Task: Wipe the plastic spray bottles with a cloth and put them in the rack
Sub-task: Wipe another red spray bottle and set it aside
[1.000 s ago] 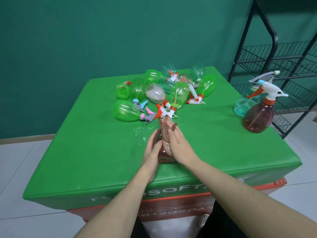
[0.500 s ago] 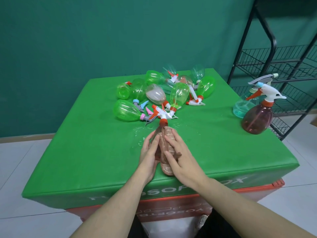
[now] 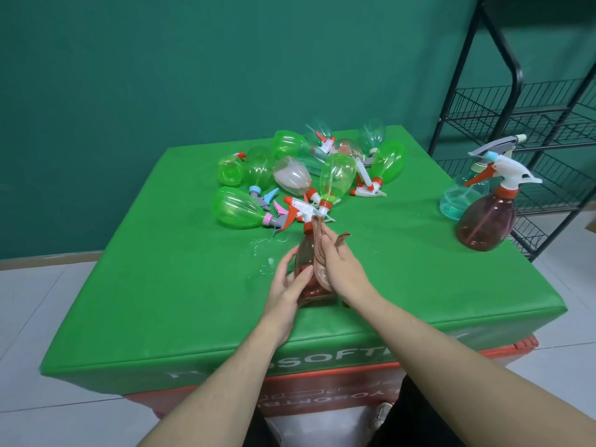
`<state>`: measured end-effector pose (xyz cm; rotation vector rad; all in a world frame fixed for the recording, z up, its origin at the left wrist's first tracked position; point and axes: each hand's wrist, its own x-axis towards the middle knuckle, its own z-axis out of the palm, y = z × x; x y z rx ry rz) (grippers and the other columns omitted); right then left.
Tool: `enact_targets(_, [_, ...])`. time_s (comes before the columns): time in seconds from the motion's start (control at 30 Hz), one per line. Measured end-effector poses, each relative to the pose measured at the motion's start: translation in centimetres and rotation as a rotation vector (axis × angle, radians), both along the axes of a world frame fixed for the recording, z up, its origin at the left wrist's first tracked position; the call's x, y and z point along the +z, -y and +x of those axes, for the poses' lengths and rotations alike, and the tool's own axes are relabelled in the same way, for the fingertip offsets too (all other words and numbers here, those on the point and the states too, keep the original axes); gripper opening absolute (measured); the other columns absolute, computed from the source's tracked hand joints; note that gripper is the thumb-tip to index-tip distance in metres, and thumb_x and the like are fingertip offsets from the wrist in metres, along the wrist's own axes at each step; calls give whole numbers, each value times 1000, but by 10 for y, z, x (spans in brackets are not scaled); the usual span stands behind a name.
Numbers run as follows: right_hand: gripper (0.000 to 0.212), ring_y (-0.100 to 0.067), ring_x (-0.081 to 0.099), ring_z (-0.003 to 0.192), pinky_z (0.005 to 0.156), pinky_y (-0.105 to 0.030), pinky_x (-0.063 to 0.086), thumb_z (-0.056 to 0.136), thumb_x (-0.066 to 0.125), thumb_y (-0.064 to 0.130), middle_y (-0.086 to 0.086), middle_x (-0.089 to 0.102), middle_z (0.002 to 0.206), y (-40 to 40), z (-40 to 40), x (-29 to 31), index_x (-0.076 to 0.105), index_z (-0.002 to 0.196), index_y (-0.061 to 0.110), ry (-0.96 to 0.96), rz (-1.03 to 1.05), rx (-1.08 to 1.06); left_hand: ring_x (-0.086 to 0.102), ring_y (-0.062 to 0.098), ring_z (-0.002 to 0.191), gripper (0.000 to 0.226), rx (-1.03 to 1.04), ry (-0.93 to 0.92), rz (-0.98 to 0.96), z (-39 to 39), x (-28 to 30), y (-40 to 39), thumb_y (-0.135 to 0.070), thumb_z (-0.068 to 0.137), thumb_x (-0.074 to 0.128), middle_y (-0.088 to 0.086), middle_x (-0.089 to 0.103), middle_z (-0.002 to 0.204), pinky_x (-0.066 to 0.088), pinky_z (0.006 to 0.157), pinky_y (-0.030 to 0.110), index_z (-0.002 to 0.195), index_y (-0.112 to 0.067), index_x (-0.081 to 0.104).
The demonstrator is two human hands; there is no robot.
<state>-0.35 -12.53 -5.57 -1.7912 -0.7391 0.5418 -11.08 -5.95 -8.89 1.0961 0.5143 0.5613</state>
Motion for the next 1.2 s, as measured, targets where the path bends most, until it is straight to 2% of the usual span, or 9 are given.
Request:
enact_targets(0.13, [46, -5, 16, 153, 125, -25, 10, 111, 29, 32, 6, 24, 166, 16, -13, -9, 31, 157, 33, 130, 24, 70, 68, 17, 113, 48, 25, -78, 64, 2, -1, 1, -31, 82, 64, -5, 73, 122, 52, 100, 36, 129, -35, 55])
enact_targets(0.23, [49, 4, 4, 152, 126, -24, 7, 109, 29, 36, 13, 10, 168, 31, -24, -17, 28, 158, 34, 280, 38, 133, 59, 14, 126, 30, 52, -158, 138, 4, -3, 1, -36, 97, 60, -3, 61, 140, 46, 109, 35, 125, -44, 53])
enact_targets(0.33, [50, 3, 3, 153, 125, -25, 8, 109, 35, 34, 15, 5, 169, 48, -31, -22, 25, 157, 39, 376, 8, 208, 62, 8, 120, 42, 51, -138, 114, 2, 1, 1, -50, 88, 72, -7, 63, 135, 50, 101, 29, 125, -43, 54])
enact_targets(0.47, [49, 1, 7, 153, 127, -29, 11, 107, 43, 30, 18, 11, 166, 61, -36, -22, 32, 155, 36, 404, -7, 231, 70, 14, 108, 60, 75, -68, 29, 0, 5, 2, -44, 71, 75, -4, 74, 117, 53, 89, 30, 128, -32, 58])
enact_targets(0.57, [48, 1, 10, 153, 127, -35, 15, 107, 44, 33, 17, 18, 165, 61, -37, -21, 36, 154, 32, 419, -13, 197, 70, 18, 110, 62, 84, -52, -13, -2, 7, 2, -43, 67, 77, 0, 73, 119, 53, 88, 32, 126, -33, 59])
enact_targets(0.73, [53, -3, 7, 154, 128, -35, 12, 106, 33, 40, 7, 16, 167, 41, -39, -16, 28, 158, 31, 480, -2, 165, 68, 17, 116, 62, 71, -31, -73, -2, 7, -1, -37, 71, 77, 1, 71, 127, 55, 86, 28, 130, -28, 59])
enact_targets(0.87, [56, -11, 4, 156, 127, -31, 6, 105, 31, 38, 2, 14, 169, 25, -36, -11, 26, 160, 27, 506, -14, 138, 71, 11, 107, 56, 22, -17, -111, -2, 6, -3, -32, 80, 68, -1, 74, 122, 57, 76, 22, 135, -24, 57])
enact_targets(1.0, [52, -14, 13, 155, 127, -34, 11, 107, 36, 31, 1, 19, 168, 13, -26, -6, 29, 159, 25, 474, -12, 115, 72, 15, 103, 56, 7, -14, -110, -3, 5, -3, -31, 85, 64, 3, 74, 121, 59, 73, 30, 139, -22, 56])
enact_targets(1.2, [47, -15, 49, 136, 118, -38, 36, 107, 33, 41, 1, 50, 151, -11, -4, 0, 38, 154, 36, 65, -25, 51, 69, 25, 113, 58, 19, 24, -145, -3, 1, -6, -25, 87, 63, 6, 71, 128, 59, 83, 42, 143, -20, 53])
